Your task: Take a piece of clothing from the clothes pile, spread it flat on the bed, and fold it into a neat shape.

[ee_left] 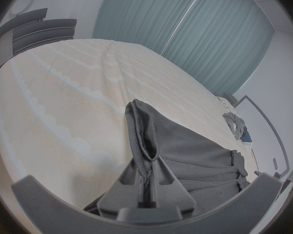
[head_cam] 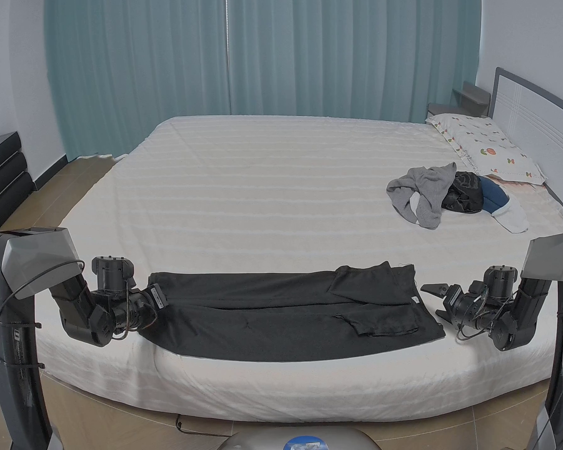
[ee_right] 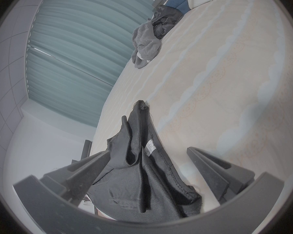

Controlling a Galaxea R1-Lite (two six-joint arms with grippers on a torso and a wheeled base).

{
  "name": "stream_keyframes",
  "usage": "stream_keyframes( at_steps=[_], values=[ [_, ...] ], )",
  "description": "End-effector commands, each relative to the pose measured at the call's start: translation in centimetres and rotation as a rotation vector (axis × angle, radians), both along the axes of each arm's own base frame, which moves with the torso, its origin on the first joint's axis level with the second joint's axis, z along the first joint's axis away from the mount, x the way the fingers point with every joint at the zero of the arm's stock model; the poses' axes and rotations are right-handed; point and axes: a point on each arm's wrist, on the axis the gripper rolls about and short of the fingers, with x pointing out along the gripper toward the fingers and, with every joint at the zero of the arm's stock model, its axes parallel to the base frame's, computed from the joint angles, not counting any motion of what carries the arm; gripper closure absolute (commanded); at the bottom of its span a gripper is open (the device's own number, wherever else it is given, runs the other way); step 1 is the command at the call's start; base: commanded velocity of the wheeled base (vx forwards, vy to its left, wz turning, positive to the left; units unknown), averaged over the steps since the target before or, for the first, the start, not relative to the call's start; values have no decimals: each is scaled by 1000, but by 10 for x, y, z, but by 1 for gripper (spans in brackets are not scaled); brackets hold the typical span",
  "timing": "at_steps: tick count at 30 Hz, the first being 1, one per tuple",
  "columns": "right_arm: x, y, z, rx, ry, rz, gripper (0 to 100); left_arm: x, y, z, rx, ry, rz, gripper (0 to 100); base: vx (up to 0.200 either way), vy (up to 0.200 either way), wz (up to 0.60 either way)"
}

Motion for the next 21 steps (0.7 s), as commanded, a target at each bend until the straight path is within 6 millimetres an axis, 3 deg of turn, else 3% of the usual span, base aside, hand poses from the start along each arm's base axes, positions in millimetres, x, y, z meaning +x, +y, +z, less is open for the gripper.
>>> stream_keyframes(
  at_steps=[1,6,21],
  values=[
    [0,0,0,0,1,1,0,0,1,4,-7,-10,10,100,0,0,0],
    [0,0,-1,0,1,1,0,-1,1,13,-11,-28,10,100,0,0,0],
    [0,0,-1,-8,-1,5,0,-3,1,11,-13,-18,8,100,0,0,0]
  ],
)
